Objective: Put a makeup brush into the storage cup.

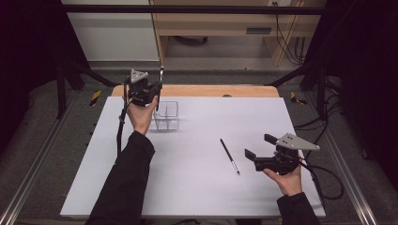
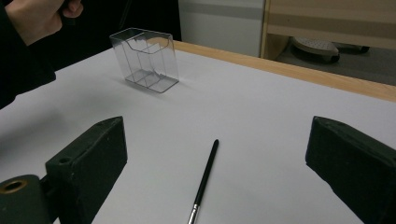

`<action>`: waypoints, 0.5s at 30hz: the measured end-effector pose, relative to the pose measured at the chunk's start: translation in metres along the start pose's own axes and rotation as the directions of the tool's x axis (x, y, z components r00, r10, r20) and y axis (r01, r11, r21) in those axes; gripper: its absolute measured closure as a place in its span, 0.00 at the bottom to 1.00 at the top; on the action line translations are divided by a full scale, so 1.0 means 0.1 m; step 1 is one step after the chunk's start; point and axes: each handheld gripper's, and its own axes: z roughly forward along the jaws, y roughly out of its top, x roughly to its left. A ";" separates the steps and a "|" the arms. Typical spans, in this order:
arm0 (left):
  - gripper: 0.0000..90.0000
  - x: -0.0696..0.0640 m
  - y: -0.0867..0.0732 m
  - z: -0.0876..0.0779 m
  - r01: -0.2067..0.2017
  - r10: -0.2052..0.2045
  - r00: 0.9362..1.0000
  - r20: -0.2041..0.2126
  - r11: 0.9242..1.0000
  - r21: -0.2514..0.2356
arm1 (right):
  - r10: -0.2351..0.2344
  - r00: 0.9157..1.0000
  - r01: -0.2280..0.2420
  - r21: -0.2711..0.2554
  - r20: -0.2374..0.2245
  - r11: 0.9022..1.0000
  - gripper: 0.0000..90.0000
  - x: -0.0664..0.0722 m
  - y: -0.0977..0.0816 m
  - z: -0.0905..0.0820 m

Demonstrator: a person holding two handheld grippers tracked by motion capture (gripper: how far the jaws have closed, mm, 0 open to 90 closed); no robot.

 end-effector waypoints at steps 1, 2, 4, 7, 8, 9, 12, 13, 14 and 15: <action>0.93 0.00 0.00 0.02 0.002 -0.002 1.000 0.001 1.000 0.000 | 0.003 1.000 -0.003 -0.004 0.004 1.000 0.06 0.00 0.00 -0.01; 0.93 0.00 0.00 0.05 0.001 -0.001 1.000 -0.002 1.000 0.000 | 0.004 1.000 -0.004 -0.006 0.003 1.000 0.06 0.00 0.01 -0.01; 0.93 -0.01 0.00 0.09 -0.004 0.004 1.000 -0.010 1.000 0.000 | 0.006 1.000 -0.006 -0.008 0.003 1.000 0.06 0.00 0.01 -0.01; 0.93 -0.01 -0.01 0.13 -0.004 0.004 1.000 -0.016 1.000 0.000 | 0.007 1.000 -0.007 -0.010 0.003 1.000 0.06 0.00 0.01 -0.02; 0.93 -0.01 -0.03 0.16 -0.007 0.007 1.000 -0.021 1.000 0.011 | 0.007 1.000 -0.007 -0.011 0.003 1.000 0.06 -0.01 0.01 -0.02; 0.93 -0.01 -0.05 0.18 -0.010 0.010 1.000 -0.026 1.000 0.017 | 0.002 1.000 -0.002 -0.011 0.001 1.000 0.06 -0.01 0.01 -0.03; 0.93 0.02 -0.07 0.21 -0.006 0.007 0.999 -0.032 1.000 0.026 | 0.004 1.000 -0.004 -0.012 0.002 1.000 0.06 -0.01 0.01 -0.04; 0.93 0.02 -0.07 0.21 -0.006 0.007 0.999 -0.032 1.000 0.026 | 0.004 1.000 -0.004 -0.012 0.002 1.000 0.06 -0.01 0.01 -0.04; 0.93 0.03 -0.09 0.21 -0.007 0.008 0.999 -0.031 1.000 0.027 | 0.009 1.000 -0.009 -0.014 0.003 1.000 0.06 -0.01 0.01 -0.03; 0.93 0.02 -0.09 0.22 -0.011 0.012 0.999 -0.033 1.000 0.027 | 0.004 1.000 -0.004 -0.012 0.002 1.000 0.06 -0.01 0.01 -0.03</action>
